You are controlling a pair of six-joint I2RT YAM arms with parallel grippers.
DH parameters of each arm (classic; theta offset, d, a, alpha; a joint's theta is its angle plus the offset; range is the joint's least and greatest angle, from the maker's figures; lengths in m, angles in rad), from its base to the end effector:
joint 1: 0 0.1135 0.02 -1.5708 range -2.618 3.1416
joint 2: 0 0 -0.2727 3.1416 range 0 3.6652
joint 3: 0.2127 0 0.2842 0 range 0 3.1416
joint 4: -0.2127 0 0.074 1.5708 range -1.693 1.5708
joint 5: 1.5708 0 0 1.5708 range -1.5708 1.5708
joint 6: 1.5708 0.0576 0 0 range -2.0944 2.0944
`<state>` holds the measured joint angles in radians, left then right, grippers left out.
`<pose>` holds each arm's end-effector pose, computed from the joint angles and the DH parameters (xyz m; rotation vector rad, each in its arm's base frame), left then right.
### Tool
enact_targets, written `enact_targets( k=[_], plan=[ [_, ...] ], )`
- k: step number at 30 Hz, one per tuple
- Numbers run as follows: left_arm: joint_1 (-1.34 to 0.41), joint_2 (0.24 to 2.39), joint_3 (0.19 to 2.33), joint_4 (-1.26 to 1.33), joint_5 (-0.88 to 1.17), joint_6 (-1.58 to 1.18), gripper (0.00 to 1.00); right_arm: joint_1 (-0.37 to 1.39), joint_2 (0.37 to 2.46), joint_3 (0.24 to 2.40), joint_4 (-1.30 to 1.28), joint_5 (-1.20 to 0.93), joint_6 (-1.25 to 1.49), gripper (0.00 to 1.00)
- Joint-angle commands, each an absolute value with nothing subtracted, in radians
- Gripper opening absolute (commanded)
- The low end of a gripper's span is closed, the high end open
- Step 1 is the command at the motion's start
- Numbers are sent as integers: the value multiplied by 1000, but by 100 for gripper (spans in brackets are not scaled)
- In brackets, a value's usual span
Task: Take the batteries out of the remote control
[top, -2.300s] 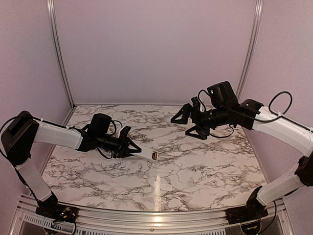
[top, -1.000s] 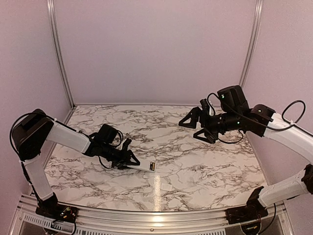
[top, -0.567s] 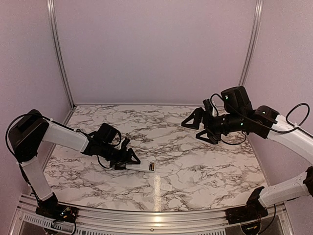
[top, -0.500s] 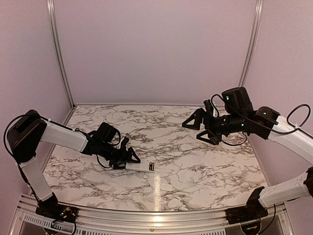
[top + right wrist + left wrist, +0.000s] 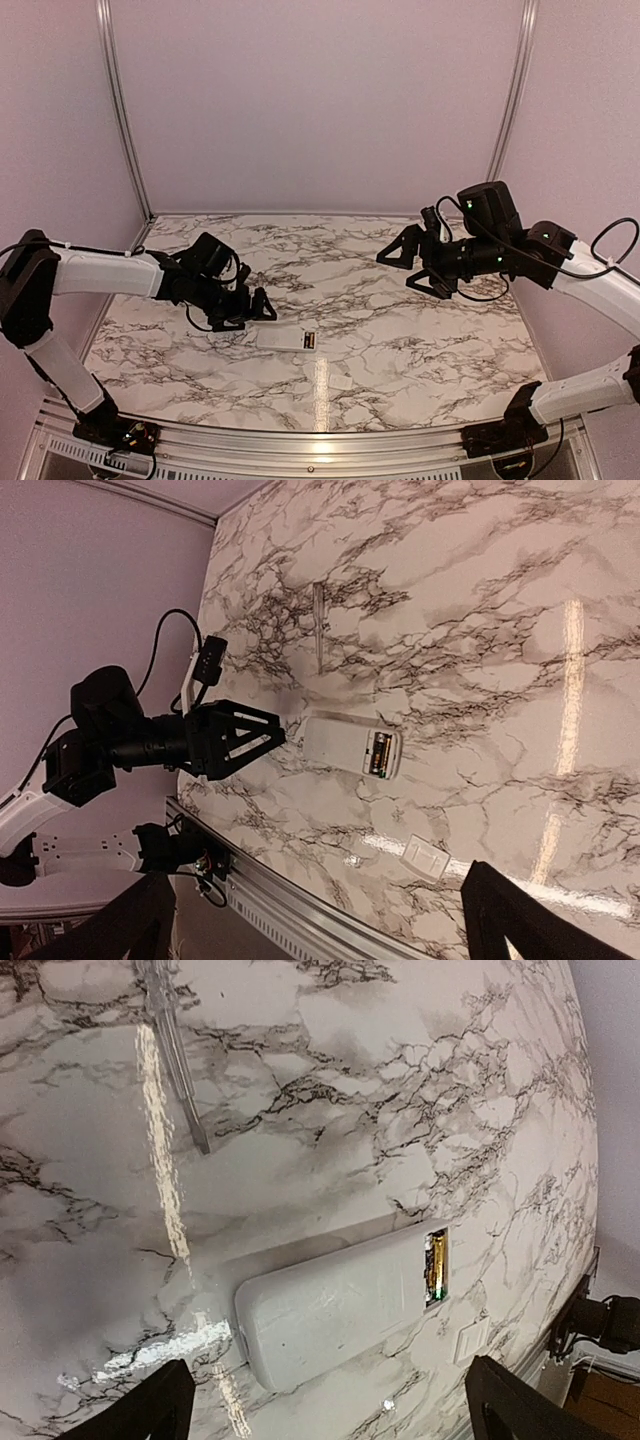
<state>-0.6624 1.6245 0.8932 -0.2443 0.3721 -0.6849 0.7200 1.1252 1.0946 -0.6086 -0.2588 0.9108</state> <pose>0.2655 -0.2336 0.1392 0.1280 2.7551 -0.9319 0.2053 0.1997 0.3337 0.0738 2.4527 1.1145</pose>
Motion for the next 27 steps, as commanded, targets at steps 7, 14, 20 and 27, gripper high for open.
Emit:
enact_targets(
  k=[7,14,20,27],
  plan=[
    [-640,1410,1059,-568,-148,-588,99,726,1120,1114,-626,-218,896,98],
    [-603,1487,1116,-578,-117,-513,98,726,1140,1125,-619,-217,887,98],
    [-603,1634,1200,-580,-60,-490,83,725,1155,1150,-644,-216,879,98],
    [-619,1826,1336,-602,-59,-500,75,726,1155,1160,-672,-199,882,98]
  ],
)
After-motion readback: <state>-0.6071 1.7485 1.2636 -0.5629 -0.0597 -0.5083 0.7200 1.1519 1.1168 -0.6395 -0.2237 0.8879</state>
